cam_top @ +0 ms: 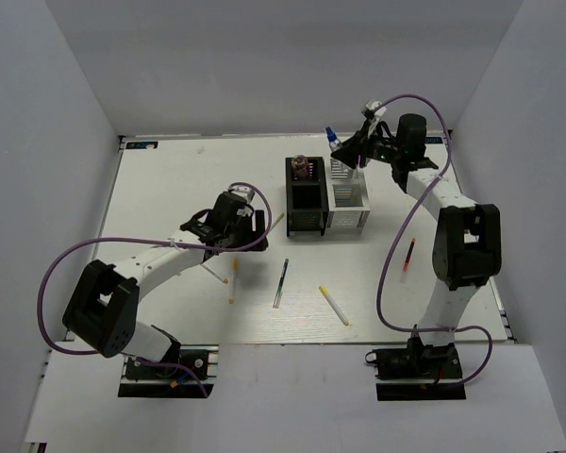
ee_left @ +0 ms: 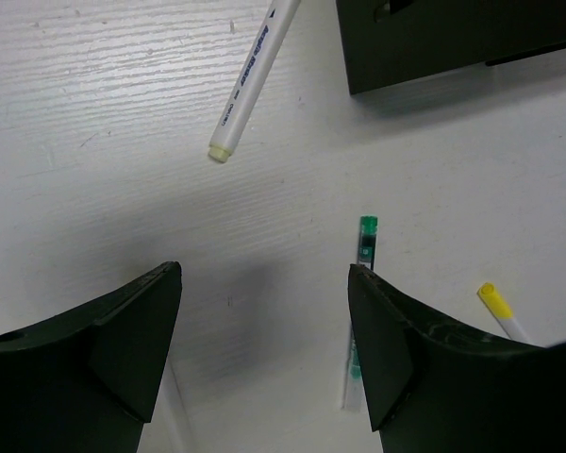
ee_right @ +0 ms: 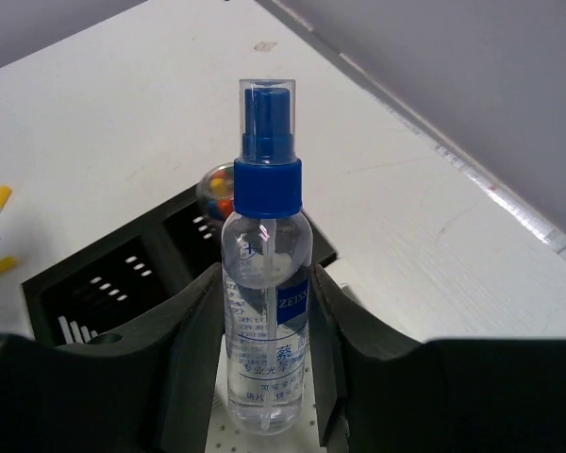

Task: Sort the stationery into containers
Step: Place the stationery into the container, then grab a piece of stationery with the left arm

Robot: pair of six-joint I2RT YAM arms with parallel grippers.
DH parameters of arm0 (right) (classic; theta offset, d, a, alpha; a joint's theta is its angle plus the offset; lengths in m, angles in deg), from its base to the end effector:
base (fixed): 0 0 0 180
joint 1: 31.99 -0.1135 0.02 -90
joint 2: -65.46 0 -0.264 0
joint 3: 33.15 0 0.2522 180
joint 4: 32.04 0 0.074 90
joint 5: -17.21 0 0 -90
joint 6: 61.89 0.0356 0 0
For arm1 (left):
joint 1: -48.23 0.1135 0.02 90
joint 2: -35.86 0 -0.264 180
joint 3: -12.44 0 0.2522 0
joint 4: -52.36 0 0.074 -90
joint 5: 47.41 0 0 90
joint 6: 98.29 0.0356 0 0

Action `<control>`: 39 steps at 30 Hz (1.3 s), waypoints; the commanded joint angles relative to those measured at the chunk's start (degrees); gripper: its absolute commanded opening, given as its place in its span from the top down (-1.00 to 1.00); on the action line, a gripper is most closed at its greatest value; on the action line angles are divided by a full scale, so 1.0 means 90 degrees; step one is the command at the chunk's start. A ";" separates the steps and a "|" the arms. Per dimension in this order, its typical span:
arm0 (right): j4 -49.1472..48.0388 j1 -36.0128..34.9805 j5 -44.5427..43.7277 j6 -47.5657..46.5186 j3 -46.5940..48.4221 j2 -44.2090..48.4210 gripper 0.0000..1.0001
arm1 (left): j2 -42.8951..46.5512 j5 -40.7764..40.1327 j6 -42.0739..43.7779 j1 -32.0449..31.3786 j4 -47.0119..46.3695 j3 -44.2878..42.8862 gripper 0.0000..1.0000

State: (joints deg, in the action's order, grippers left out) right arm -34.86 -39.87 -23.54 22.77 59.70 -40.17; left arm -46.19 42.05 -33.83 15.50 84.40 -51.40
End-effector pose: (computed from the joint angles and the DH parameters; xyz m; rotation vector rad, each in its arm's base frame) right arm 0.4251 0.0861 0.2951 -0.8104 1.5461 0.7768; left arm 0.2468 -0.1582 0.2119 0.1524 2.4928 -0.4293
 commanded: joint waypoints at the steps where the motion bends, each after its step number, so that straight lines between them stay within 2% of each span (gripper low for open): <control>1: -0.1380 0.0084 0.0211 0.0418 0.0528 -0.0119 0.97 | 0.0015 0.0128 -0.0014 0.0014 -0.0186 0.0018 -0.61; 6: -0.1293 0.0172 0.0317 0.0213 0.0705 -0.0627 0.70 | -0.0219 0.0128 0.0113 0.0014 -0.0186 -0.0128 -0.61; 14: -0.1264 0.0240 0.0377 0.0057 0.0158 -0.0598 0.45 | -0.0796 0.0059 0.0299 0.0014 -0.0244 -0.0645 -0.61; 15: -0.1254 0.0241 0.0377 -0.0040 0.0119 -0.0579 0.39 | -0.0874 0.0059 0.0357 0.0014 -0.0244 -0.0704 -0.61; 16: -0.1186 0.0250 0.0358 -0.0060 0.0109 -0.0569 0.22 | -0.1029 0.0059 0.0415 0.0014 -0.0244 -0.0830 -0.61; 19: -0.1010 0.0279 0.0299 -0.0177 0.0089 -0.0579 0.02 | -0.1226 0.0118 0.0493 0.0014 -0.0244 -0.1094 -0.61; 26: -0.0971 0.0338 0.0250 -0.0188 0.0099 -0.0559 -0.15 | -0.1548 0.0177 0.0747 0.0014 -0.0167 -0.1408 -0.61; 30: -0.0961 0.0397 0.0279 -0.0022 0.0128 -0.0491 -0.15 | -0.1782 0.0099 0.0807 0.0014 -0.0166 -0.1583 -0.58; 32: -0.1009 0.0465 0.0328 0.0251 0.0060 -0.0364 -0.08 | -0.1861 0.0020 0.0865 0.0014 -0.0166 -0.1641 -0.56; 36: -0.0932 0.0631 0.0601 0.0399 -0.0212 0.0104 0.48 | -0.2133 0.0020 0.1040 0.0014 -0.0166 -0.1788 -0.45; 38: -0.0893 0.0670 0.0757 0.0350 -0.0515 0.0378 0.52 | -0.2309 0.0020 0.1177 0.0014 -0.0166 -0.1915 -0.36; 39: -0.0883 0.0709 0.0806 0.0340 -0.0874 0.0562 0.52 | -0.2523 -0.0047 0.1245 0.0014 -0.0070 -0.2099 -0.24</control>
State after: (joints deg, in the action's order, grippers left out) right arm -41.72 -34.47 -19.69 25.26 55.62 -41.35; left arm -66.99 42.49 -25.26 15.50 83.11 -66.46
